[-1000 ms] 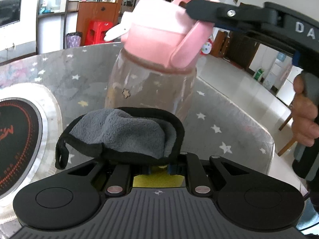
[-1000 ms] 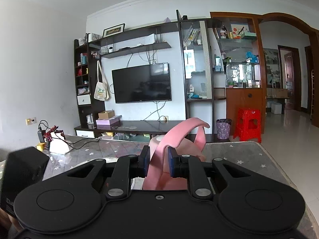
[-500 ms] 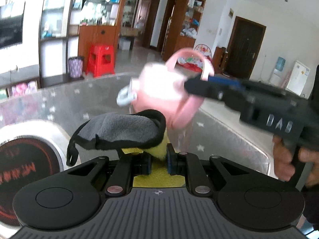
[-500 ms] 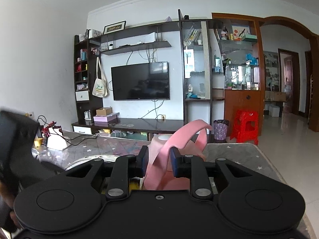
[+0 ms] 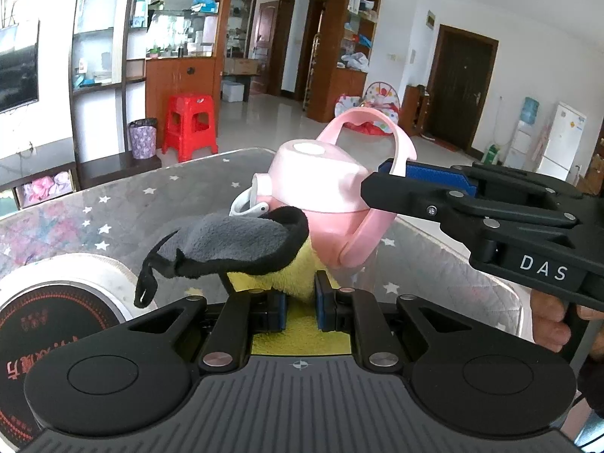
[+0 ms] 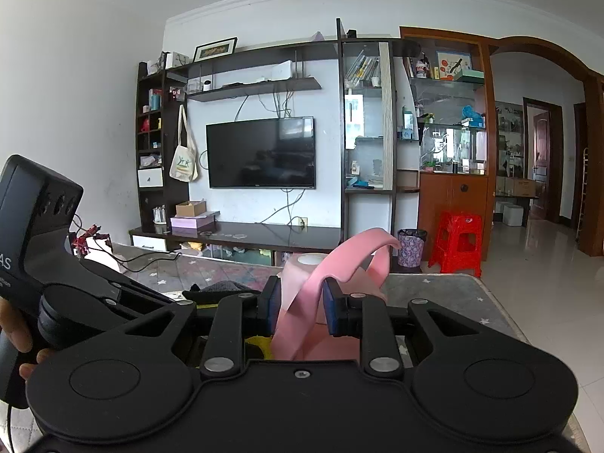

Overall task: Clean container
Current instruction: 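Rub the cloth along the bottle side with the left tool while the right tool turns the bottle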

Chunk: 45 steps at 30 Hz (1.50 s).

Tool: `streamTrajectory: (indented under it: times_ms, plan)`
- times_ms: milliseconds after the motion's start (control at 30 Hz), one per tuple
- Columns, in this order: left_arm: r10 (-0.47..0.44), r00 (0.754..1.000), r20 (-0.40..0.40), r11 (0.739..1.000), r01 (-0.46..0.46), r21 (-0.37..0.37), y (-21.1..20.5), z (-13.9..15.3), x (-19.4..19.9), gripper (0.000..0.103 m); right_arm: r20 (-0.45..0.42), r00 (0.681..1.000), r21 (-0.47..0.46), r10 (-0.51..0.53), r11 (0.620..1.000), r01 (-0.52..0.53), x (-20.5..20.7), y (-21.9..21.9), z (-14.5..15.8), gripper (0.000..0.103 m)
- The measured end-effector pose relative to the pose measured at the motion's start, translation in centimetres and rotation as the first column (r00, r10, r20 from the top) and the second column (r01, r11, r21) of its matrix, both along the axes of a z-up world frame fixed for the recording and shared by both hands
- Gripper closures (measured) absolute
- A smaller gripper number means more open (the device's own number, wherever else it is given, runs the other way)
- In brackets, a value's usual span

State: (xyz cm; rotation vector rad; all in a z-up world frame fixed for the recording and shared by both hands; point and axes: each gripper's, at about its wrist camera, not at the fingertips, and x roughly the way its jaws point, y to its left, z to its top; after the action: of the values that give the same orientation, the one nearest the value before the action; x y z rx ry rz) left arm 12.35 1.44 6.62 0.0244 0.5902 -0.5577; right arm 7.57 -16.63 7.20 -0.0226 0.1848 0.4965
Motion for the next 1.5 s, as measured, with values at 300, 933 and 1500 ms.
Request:
streamTrajectory:
  times_ms: [300, 933, 1500]
  plan:
    - [0.014, 0.999, -0.045, 1.0, -0.013, 0.003, 0.1, -1.7, 1.0, 0.088, -0.015, 1.0, -0.001, 0.005, 1.0, -0.005, -0.1, 0.3, -0.5, 0.076]
    - [0.123, 0.974, -0.189, 0.992, -0.117, 0.045, 0.5, -5.3, 2.0, 0.088, -0.04, 0.999, 0.018, -0.019, 1.0, 0.02, -1.6, -0.9, -1.6, 0.066]
    - [0.19, 0.965, -0.182, 0.98, -0.176, 0.091, -0.4, -4.8, 0.9, 0.072, -0.059, 0.997, 0.022, -0.044, 0.999, 0.045, -1.4, -2.0, -2.5, 0.061]
